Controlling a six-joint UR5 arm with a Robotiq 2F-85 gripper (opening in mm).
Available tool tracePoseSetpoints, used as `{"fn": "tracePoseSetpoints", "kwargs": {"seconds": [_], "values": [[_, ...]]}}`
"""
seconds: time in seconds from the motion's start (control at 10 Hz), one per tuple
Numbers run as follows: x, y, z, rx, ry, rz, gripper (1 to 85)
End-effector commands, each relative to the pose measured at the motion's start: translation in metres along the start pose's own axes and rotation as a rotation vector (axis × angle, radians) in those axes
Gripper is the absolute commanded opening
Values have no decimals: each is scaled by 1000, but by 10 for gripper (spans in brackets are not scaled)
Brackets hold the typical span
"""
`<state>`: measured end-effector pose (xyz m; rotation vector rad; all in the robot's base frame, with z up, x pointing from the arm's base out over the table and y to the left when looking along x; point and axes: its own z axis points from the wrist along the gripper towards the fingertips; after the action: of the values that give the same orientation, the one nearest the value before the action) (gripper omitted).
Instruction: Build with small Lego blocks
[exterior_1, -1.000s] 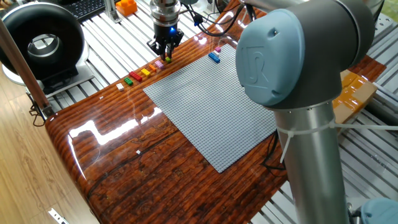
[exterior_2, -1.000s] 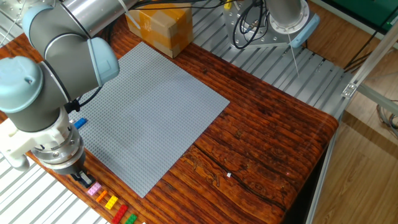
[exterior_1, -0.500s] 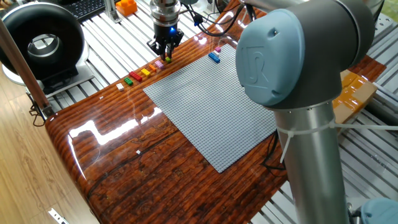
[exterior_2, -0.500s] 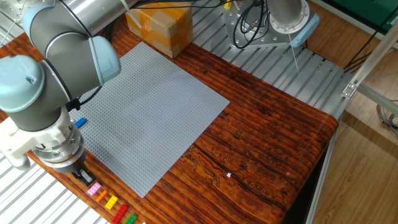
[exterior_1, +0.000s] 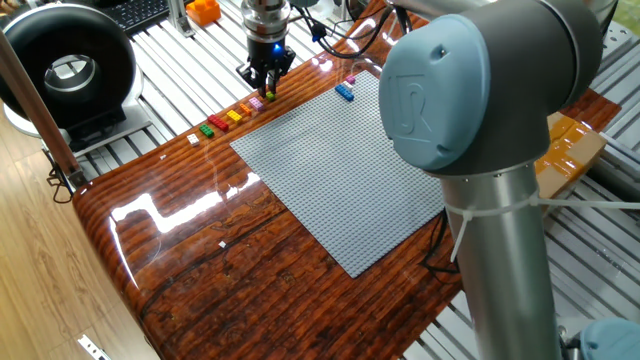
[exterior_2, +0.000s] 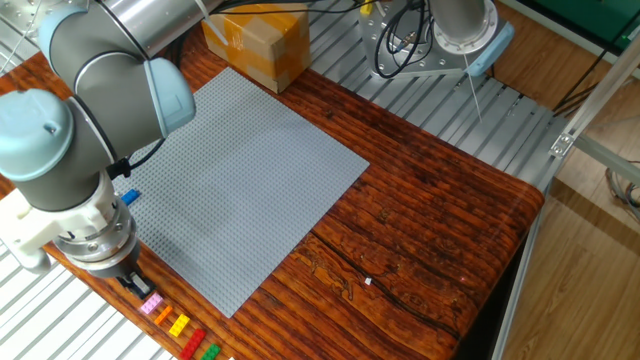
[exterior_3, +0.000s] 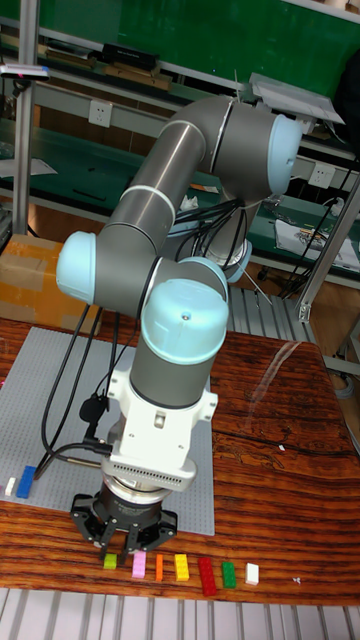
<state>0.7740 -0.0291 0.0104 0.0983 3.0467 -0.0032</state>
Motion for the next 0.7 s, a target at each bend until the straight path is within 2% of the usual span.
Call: {"fn": "tracePoseSetpoints", "kwargs": {"seconds": [0.0, 0.4, 0.6], "values": [[-1, 1, 4, -14, -4, 2, 287], [1, 0, 6, -14, -3, 6, 270], [1, 0, 6, -14, -3, 32, 203]]}}
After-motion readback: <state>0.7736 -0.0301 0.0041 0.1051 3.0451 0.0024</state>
